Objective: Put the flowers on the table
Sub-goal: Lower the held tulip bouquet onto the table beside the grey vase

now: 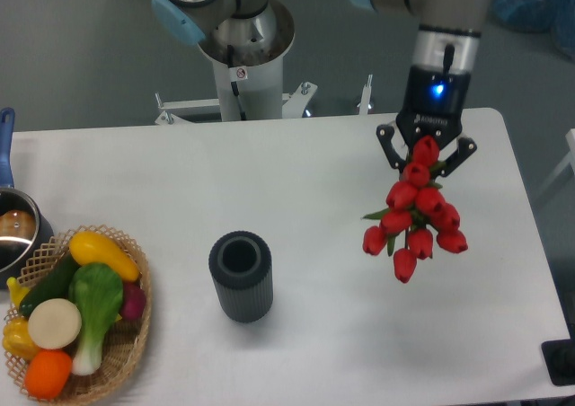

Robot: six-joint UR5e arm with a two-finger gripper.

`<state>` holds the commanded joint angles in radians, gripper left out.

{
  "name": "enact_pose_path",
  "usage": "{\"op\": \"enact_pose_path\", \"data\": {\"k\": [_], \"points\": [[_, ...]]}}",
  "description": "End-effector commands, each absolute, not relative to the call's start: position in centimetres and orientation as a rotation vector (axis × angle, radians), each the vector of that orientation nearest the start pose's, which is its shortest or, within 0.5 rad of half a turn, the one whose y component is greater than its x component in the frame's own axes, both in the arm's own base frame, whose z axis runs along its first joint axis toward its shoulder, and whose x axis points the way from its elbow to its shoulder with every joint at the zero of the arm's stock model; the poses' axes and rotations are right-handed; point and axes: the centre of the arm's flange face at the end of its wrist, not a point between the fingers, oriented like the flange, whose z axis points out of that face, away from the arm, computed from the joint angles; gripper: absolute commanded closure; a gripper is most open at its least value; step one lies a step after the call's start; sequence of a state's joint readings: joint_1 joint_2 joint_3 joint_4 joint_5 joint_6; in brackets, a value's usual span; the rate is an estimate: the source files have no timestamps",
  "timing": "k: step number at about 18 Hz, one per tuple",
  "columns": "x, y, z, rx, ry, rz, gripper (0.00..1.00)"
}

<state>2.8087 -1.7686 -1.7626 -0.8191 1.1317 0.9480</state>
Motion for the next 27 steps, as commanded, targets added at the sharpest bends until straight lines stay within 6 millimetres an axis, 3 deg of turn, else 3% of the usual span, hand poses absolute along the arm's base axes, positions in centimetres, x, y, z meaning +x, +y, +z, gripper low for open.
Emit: {"op": "enact_pose_path", "data": {"k": [3,14,19,24,27], "points": [[-48.1,36.7,35.8,-2.666,-0.223,0.17,0.85],[-50.5,37.6,26.5,-2.76,-0.238,0.005,0.84],[-50.5,38.2,24.0,-2.779,-0.227,-0.042,0.84],[-50.7,38.4,23.0,-2.786,-0.213,-0.057,0.83],[-50.9,38.7,22.6,-2.788,-0.21,-0.064,0.77]]}}
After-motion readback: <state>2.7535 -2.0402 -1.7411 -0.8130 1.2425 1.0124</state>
